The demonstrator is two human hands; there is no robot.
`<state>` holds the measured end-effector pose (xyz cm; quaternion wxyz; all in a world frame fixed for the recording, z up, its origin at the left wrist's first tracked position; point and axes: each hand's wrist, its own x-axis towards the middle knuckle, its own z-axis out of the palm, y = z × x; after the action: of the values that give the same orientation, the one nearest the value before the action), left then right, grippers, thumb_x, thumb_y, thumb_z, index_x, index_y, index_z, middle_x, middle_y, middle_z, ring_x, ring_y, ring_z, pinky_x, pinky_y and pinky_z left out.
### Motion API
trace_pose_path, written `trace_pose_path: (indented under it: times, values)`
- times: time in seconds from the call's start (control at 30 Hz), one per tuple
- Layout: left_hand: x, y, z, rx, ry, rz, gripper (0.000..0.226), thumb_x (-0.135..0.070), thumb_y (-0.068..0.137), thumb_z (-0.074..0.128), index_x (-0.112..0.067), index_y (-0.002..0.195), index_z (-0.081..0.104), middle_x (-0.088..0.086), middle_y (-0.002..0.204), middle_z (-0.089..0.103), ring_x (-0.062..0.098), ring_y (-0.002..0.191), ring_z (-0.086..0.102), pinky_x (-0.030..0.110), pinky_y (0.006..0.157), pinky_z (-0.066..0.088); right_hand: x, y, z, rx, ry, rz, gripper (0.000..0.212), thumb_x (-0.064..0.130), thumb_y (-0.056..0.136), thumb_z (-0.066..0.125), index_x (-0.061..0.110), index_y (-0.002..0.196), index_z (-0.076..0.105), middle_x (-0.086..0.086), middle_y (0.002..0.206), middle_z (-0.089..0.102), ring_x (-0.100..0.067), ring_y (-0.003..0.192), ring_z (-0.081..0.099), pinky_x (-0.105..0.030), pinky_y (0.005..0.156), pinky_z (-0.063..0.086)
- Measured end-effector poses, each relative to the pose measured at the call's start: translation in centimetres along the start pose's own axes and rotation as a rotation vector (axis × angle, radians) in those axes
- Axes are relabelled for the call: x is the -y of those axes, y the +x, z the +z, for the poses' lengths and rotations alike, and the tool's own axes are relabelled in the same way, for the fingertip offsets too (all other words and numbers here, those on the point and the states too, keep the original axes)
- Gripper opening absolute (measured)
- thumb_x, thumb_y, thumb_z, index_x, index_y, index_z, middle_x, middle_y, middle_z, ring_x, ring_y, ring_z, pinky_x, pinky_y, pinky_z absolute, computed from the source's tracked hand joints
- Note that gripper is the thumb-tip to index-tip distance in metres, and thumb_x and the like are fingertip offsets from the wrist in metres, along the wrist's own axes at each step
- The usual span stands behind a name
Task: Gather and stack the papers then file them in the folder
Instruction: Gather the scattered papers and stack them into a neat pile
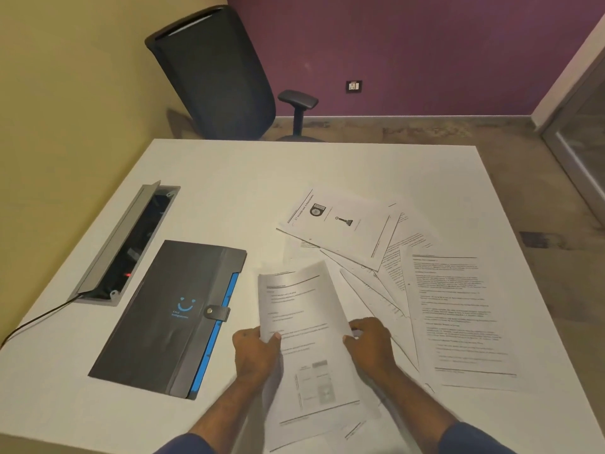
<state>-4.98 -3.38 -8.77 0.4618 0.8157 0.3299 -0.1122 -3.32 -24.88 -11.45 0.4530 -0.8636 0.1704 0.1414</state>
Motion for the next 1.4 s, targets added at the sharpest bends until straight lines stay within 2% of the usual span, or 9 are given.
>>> trace_pose_path:
  times: [0.1, 0.23, 0.33, 0.53, 0.8, 0.97, 1.07, 1.23, 1.4]
  values:
    - [-0.1, -0.3, -0.1, -0.019, -0.104, 0.014, 0.021, -0.015, 0.088, 0.074, -0.019, 0.102, 0.058, 0.009, 0.110, 0.071, 0.017, 0.079, 0.065, 0.021, 0.060, 0.052, -0.7, -0.3, 0.8, 0.029, 0.059, -0.010, 0.024, 0.010, 0.072, 0.072, 0.033, 0.080, 0.069, 0.011, 0.092, 0.065, -0.011, 0.088, 0.067, -0.031, 0.077, 0.056]
    - [-0.1, -0.5, -0.5, -0.033, -0.203, -0.007, 0.067, -0.007, 0.084, 0.077, -0.021, 0.136, 0.037, 0.001, 0.116, 0.061, 0.024, 0.096, 0.063, 0.042, 0.084, 0.057, -1.5, -0.5, 1.3, 0.136, 0.251, 0.043, 0.043, 0.005, 0.070, 0.069, 0.042, 0.089, 0.061, 0.014, 0.078, 0.069, -0.012, 0.075, 0.067, -0.042, 0.072, 0.058]
    - [0.2, -0.3, -1.2, -0.026, -0.133, -0.039, 0.050, -0.012, 0.086, 0.076, -0.015, 0.129, 0.051, 0.002, 0.120, 0.067, 0.026, 0.096, 0.065, 0.046, 0.085, 0.058, -2.0, -0.7, 1.0, 0.118, 0.325, 0.019, 0.045, 0.024, 0.074, 0.075, 0.050, 0.102, 0.052, 0.015, 0.081, 0.072, -0.002, 0.070, 0.067, -0.033, 0.069, 0.057]
    - [0.8, 0.6, -3.1, -0.120, -0.064, -0.063, 0.026, -0.006, 0.090, 0.067, -0.004, 0.115, 0.062, 0.017, 0.120, 0.069, 0.037, 0.105, 0.065, 0.040, 0.079, 0.051, -4.2, 0.3, -4.2, -0.459, -0.314, -0.052, 0.050, 0.030, 0.080, 0.073, 0.013, 0.123, 0.054, -0.010, 0.116, 0.065, -0.030, 0.111, 0.057, -0.042, 0.089, 0.051]
    - [1.6, 0.1, -3.9, -0.101, -0.077, 0.007, 0.016, -0.008, 0.099, 0.054, -0.008, 0.115, 0.055, 0.012, 0.109, 0.067, 0.019, 0.082, 0.061, 0.023, 0.059, 0.046, -5.8, -0.3, -6.1, -0.227, -0.672, 0.220, 0.075, 0.060, 0.088, 0.051, 0.012, 0.143, 0.035, -0.015, 0.157, 0.029, -0.034, 0.145, 0.024, -0.047, 0.110, 0.034]
    - [2.1, -0.1, -4.7, -0.054, -0.102, 0.029, 0.029, -0.009, 0.100, 0.053, -0.008, 0.129, 0.057, 0.009, 0.113, 0.068, 0.029, 0.102, 0.064, 0.035, 0.080, 0.050, -5.1, -0.8, -5.0, -0.284, -0.684, 0.186, 0.069, 0.065, 0.086, 0.046, 0.016, 0.134, 0.048, -0.011, 0.143, 0.047, -0.033, 0.135, 0.037, -0.047, 0.103, 0.037]
    - [2.6, 0.0, -5.4, 0.012, -0.260, -0.111, 0.025, -0.011, 0.101, 0.053, -0.012, 0.125, 0.061, 0.002, 0.102, 0.074, 0.025, 0.092, 0.069, 0.033, 0.071, 0.053, -4.1, -1.1, -4.2, -0.399, -0.467, -0.023, 0.059, 0.062, 0.085, 0.051, 0.015, 0.120, 0.060, -0.008, 0.118, 0.062, -0.028, 0.114, 0.053, -0.044, 0.093, 0.046]
    - [3.1, -0.3, -6.0, 0.132, -0.463, -0.318, 0.019, -0.010, 0.102, 0.051, -0.021, 0.104, 0.066, 0.000, 0.089, 0.080, 0.025, 0.081, 0.075, 0.033, 0.057, 0.057, -0.4, -0.8, -2.0, -0.033, 0.217, 0.171, 0.056, 0.069, 0.080, 0.055, 0.017, 0.099, 0.062, 0.000, 0.098, 0.067, -0.022, 0.092, 0.065, -0.036, 0.084, 0.051]
    - [3.2, -0.9, -7.2, 0.165, -0.545, -0.372, 0.020, -0.008, 0.101, 0.050, -0.012, 0.113, 0.066, 0.010, 0.093, 0.080, 0.034, 0.089, 0.072, 0.043, 0.070, 0.058, 1.0, -0.8, -0.9, 0.065, 0.221, 0.268, 0.059, 0.069, 0.083, 0.050, 0.017, 0.057, 0.041, -0.002, 0.059, 0.046, -0.021, 0.057, 0.049, -0.031, 0.060, 0.036]
